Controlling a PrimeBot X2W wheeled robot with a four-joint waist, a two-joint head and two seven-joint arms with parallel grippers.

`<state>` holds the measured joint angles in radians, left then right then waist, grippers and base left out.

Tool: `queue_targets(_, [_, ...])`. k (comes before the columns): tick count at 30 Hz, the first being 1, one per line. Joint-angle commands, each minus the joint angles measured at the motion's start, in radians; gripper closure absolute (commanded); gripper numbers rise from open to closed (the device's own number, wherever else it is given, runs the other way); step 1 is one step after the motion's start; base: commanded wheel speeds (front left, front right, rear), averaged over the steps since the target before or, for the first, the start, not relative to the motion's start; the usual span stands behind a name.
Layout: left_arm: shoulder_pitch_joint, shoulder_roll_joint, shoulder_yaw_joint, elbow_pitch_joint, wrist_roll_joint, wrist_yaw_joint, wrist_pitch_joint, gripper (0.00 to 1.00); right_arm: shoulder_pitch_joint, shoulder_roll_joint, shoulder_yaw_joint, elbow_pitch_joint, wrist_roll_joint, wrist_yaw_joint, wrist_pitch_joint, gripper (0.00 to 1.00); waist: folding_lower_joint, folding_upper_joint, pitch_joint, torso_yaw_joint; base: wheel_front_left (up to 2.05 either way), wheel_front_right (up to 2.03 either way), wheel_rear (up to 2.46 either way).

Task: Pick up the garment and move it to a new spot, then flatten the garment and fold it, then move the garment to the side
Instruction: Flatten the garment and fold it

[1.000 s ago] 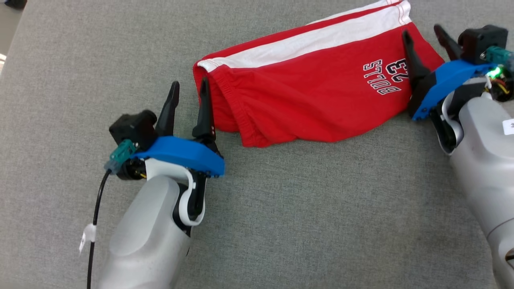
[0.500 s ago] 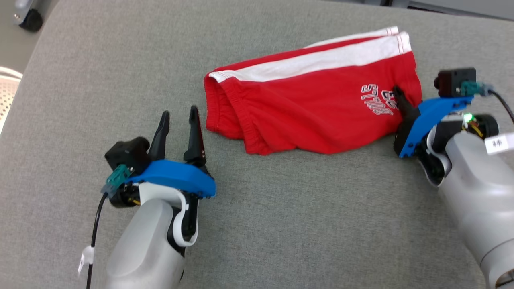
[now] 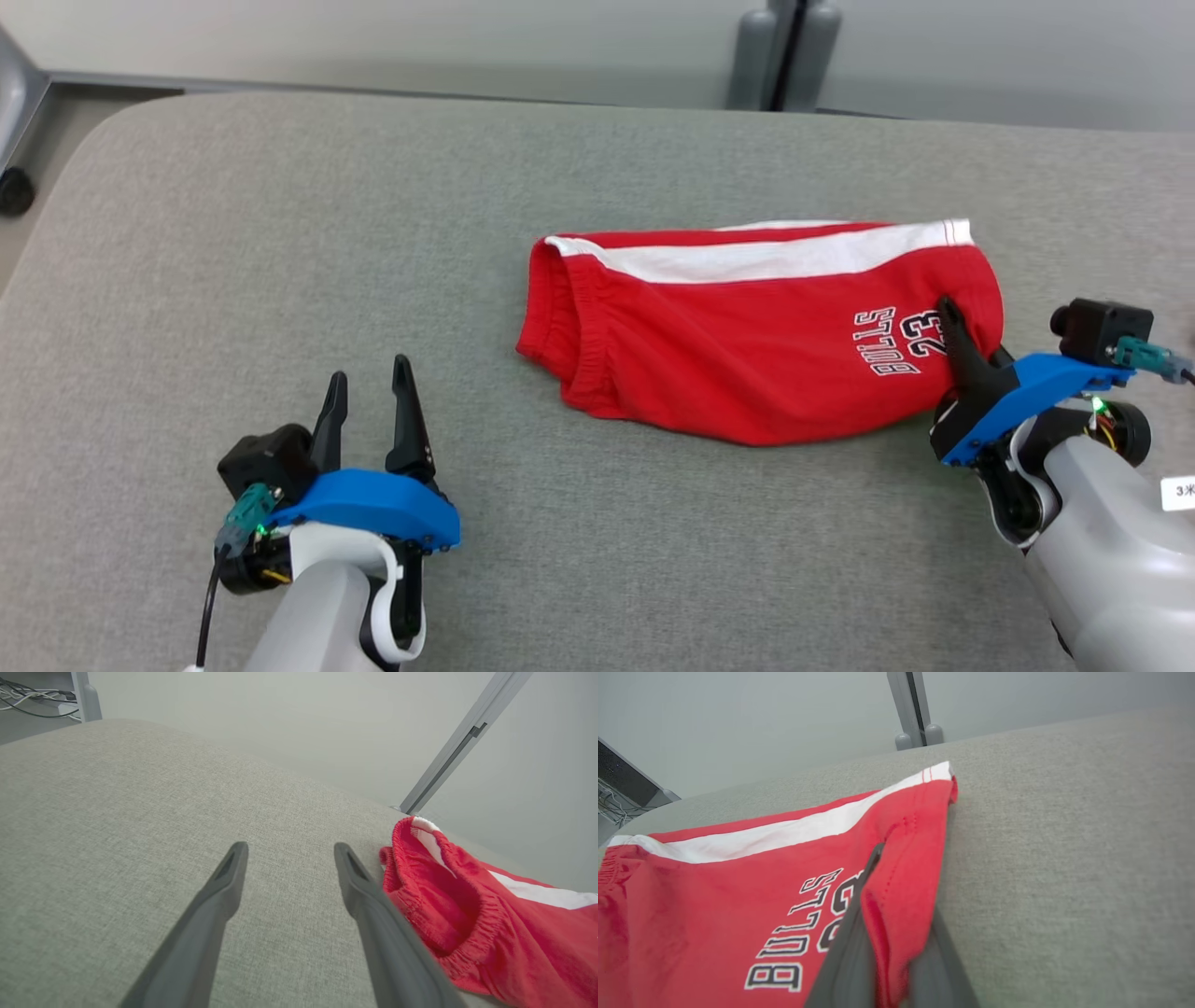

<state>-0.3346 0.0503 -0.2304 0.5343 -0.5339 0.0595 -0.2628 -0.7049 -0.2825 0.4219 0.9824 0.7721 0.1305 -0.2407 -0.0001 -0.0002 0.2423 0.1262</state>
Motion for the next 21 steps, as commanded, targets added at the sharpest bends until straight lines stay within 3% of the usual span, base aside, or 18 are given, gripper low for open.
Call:
queue_targets(1, [0.013,0.0,0.01,-0.005,0.007,-0.002,-0.002,0.0,0.016,-0.008,0.004,-0.011,0.007,0.0,-0.007,1.0,0.0001,0.0002,-0.018,-0.019,0.0,0.0,0.0])
queue_targets(8, [0.029,0.0,0.003,-0.005,0.011,-0.007,-0.002,0.0,-0.035,0.004,0.071,-0.104,-0.024,0.0,-0.02,1.0,0.0001,0.0002,-0.008,-0.003,0.0,0.0,0.0])
queue_targets(13, [0.013,0.0,-0.036,-0.002,0.002,-0.005,-0.002,0.0,-0.078,0.07,0.169,-0.151,-0.051,0.0,-0.022,1.0,0.0001,0.0002,0.005,0.048,0.0,0.0,0.0])
queue_targets(19, [0.004,0.001,-0.089,0.007,-0.003,-0.001,-0.002,0.0,-0.087,0.165,0.292,-0.108,-0.065,0.0,-0.008,1.0,0.0001,0.0002,0.006,0.112,0.0,0.0,0.0])
queue_targets(20, [0.002,0.0,-0.097,0.008,-0.003,0.001,-0.002,0.0,-0.083,0.179,0.306,-0.097,-0.061,0.0,-0.009,0.75,0.0001,0.0002,0.006,0.119,0.0,0.0,0.0])
queue_targets(21, [0.002,0.0,-0.102,0.009,-0.005,0.003,-0.002,0.0,-0.079,0.193,0.32,-0.09,-0.056,0.0,-0.01,0.21,0.0001,0.0002,0.005,0.124,0.0,0.0,0.0])
